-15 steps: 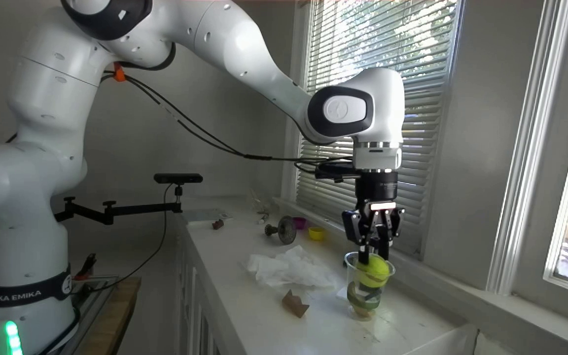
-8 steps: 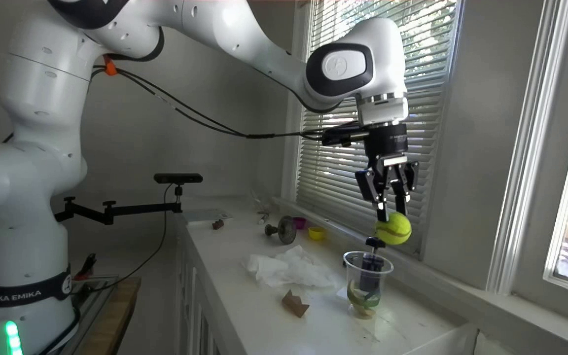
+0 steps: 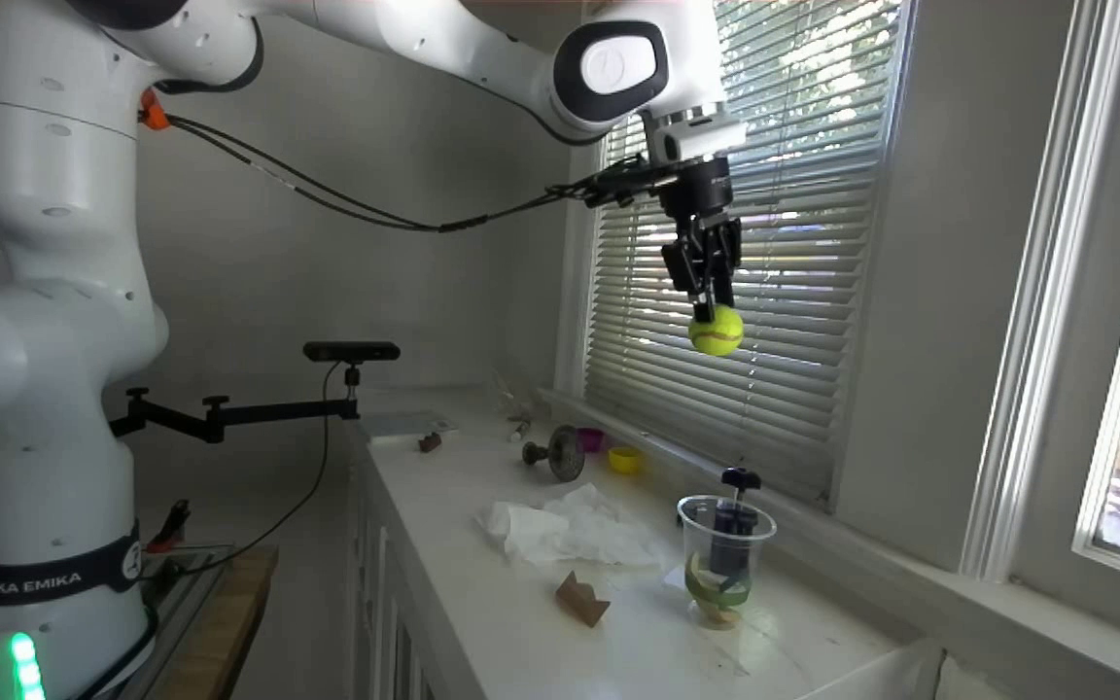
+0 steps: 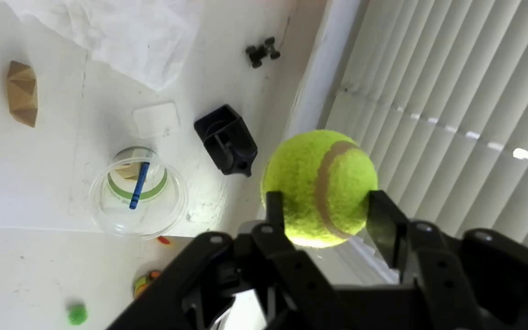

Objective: Take the tennis ball out of the cup

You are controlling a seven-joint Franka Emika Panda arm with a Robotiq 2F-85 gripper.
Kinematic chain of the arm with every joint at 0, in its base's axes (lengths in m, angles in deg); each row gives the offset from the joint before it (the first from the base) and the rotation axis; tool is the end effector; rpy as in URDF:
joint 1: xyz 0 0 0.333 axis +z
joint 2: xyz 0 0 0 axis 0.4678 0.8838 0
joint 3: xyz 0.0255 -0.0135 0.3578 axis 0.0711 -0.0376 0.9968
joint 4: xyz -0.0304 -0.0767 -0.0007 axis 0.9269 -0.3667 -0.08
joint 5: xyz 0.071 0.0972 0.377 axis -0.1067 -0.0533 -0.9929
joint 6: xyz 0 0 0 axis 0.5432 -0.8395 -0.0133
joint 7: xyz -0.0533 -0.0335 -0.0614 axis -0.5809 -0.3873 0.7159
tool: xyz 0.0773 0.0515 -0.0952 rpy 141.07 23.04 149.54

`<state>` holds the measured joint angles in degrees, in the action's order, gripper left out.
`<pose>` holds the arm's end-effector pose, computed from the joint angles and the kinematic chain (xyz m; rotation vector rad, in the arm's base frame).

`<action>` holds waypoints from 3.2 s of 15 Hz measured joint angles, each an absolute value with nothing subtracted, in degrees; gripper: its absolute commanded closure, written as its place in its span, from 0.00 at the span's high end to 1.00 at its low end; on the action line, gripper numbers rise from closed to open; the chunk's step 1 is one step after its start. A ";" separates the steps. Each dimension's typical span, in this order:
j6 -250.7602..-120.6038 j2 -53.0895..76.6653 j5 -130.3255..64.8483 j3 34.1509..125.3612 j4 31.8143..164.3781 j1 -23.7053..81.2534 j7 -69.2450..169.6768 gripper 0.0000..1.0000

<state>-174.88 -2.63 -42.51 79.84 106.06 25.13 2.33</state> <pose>0.6177 -0.0638 0.5946 -2.4580 1.4720 -0.4364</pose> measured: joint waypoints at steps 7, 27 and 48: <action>-161.29 -6.21 -46.44 79.90 113.19 24.88 21.13 0.24; -193.72 2.39 -15.32 81.73 129.54 30.32 -6.70 0.24; -182.93 2.58 -28.48 82.47 128.10 30.33 -6.16 0.24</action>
